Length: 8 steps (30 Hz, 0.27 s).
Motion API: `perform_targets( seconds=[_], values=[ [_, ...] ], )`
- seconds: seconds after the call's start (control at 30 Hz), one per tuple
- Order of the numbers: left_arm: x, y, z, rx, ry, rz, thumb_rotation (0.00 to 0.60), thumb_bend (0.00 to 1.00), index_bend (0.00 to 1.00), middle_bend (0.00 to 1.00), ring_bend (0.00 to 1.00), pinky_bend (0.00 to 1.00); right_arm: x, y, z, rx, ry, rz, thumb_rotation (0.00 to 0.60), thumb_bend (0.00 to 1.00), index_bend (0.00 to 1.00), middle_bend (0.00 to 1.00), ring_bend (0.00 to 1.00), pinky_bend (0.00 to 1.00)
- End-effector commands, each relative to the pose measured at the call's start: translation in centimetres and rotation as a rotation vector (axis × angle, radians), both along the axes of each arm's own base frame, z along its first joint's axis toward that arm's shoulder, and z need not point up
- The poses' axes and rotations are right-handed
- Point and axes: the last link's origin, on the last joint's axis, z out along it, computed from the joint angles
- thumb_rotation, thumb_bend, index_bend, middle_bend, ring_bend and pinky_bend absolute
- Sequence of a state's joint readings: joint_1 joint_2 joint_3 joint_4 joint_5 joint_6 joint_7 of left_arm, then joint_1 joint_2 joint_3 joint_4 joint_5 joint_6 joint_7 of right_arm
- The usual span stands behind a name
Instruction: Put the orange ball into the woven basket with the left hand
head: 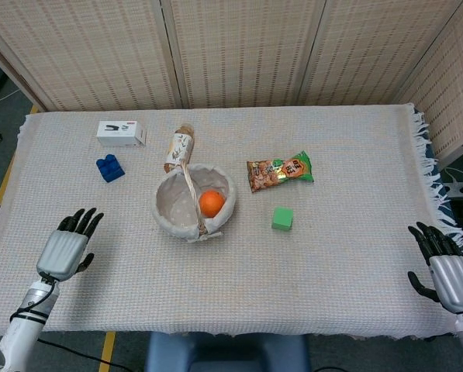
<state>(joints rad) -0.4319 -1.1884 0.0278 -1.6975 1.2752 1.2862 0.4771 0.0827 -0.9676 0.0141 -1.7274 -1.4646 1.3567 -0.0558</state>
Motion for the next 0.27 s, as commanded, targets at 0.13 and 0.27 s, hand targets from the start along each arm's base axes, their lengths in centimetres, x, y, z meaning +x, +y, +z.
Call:
perform_targets(
  seconds=[0.13, 0.27],
  values=[
    [-3.8, -6.4, 1.9, 0.093, -0.068, 0.02, 0.6, 0.33, 0.0, 0.0, 0.0, 0.17, 0.0, -0.2, -0.7, 0.023, 0.022, -0.004, 0.6, 0.27, 0.0, 0.0, 0.0, 0.14],
    [-4.2, -7.3, 2.0, 0.128, -0.12, 0.038, 0.6, 0.34, 0.0, 0.0, 0.0, 0.17, 0.0, -0.3, -1.0, 0.036, 0.035, -0.004, 0.6, 0.27, 0.0, 0.0, 0.0, 0.14]
  ],
)
